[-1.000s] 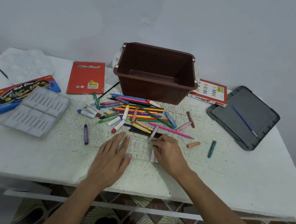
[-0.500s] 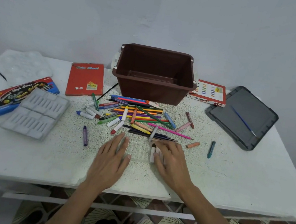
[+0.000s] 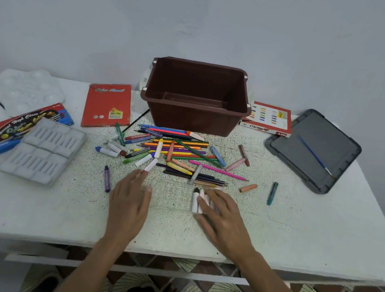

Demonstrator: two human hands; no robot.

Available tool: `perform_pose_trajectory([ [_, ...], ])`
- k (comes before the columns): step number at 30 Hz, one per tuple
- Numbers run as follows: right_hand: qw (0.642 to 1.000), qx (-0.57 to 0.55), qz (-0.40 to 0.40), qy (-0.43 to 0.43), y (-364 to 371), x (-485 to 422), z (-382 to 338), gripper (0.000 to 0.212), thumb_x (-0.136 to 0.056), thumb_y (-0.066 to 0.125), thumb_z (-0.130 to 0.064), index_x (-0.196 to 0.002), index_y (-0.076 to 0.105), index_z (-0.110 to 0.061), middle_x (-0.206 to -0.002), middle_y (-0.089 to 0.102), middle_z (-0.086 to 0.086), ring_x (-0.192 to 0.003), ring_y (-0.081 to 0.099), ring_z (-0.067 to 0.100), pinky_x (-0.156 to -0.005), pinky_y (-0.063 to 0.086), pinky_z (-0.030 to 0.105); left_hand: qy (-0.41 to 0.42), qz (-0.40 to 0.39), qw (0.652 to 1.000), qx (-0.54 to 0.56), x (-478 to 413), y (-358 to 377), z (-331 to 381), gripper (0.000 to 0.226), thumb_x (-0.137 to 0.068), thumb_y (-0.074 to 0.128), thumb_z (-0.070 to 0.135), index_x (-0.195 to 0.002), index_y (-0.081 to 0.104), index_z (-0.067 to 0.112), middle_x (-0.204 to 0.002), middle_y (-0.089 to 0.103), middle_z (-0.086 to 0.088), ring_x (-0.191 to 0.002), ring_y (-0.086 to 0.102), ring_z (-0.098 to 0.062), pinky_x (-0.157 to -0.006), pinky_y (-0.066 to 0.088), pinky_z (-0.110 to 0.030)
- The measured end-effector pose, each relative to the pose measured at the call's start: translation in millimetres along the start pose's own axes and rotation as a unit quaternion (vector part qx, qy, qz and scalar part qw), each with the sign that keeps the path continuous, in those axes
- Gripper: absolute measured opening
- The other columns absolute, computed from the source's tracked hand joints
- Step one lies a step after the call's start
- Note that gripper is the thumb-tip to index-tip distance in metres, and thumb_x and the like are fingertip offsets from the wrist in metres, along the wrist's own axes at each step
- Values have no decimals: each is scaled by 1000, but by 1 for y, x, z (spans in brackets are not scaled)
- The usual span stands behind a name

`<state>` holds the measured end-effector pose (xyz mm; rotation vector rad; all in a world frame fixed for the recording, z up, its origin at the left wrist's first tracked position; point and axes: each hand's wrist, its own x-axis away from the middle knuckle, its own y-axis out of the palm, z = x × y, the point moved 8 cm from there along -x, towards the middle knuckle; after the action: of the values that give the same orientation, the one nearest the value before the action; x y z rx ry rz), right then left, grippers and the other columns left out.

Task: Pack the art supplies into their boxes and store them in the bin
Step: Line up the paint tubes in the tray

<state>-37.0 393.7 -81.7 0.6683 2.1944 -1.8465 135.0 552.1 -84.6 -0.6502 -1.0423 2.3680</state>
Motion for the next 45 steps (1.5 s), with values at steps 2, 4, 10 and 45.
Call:
perform_pose_trajectory([
  [2, 1000, 11, -1, -7, 3, 1, 0, 40, -100, 56, -39, -129, 64, -12, -140, 56, 7, -131, 47, 28, -106, 40, 46, -19, 29, 999, -25, -11, -5, -1, 41, -101, 43, 35, -135, 54, 16, -140, 51, -6, -129, 45, -26, -107, 34, -48],
  [4, 1000, 14, 0, -9, 6, 3, 2, 40, -100, 57, -39, -128, 64, -12, -141, 56, 5, -131, 48, 28, -105, 41, 46, -32, 39, 997, -63, -22, -7, 2, 33, -100, 53, 24, -130, 58, 13, -132, 59, -8, -122, 54, -28, -110, 27, -46],
  [10, 1000, 10, 10, -17, 10, 5, 3, 40, -100, 58, -37, -128, 64, -9, -140, 57, 3, -130, 50, 29, -103, 41, 48, -72, 33, 989, -126, -40, -6, 5, 22, -96, 59, 24, -115, 68, 17, -110, 71, -5, -107, 63, -30, -102, 29, -46],
  [45, 1000, 17, 12, -5, 5, 2, 2, 39, -100, 57, -39, -126, 65, -12, -138, 57, 3, -127, 50, 30, -102, 43, 46, -44, -149, 967, 204, -22, 44, 68, 33, -89, 71, 12, -119, 66, 25, -104, 66, 14, -86, 62, 11, -72, 47, -4],
])
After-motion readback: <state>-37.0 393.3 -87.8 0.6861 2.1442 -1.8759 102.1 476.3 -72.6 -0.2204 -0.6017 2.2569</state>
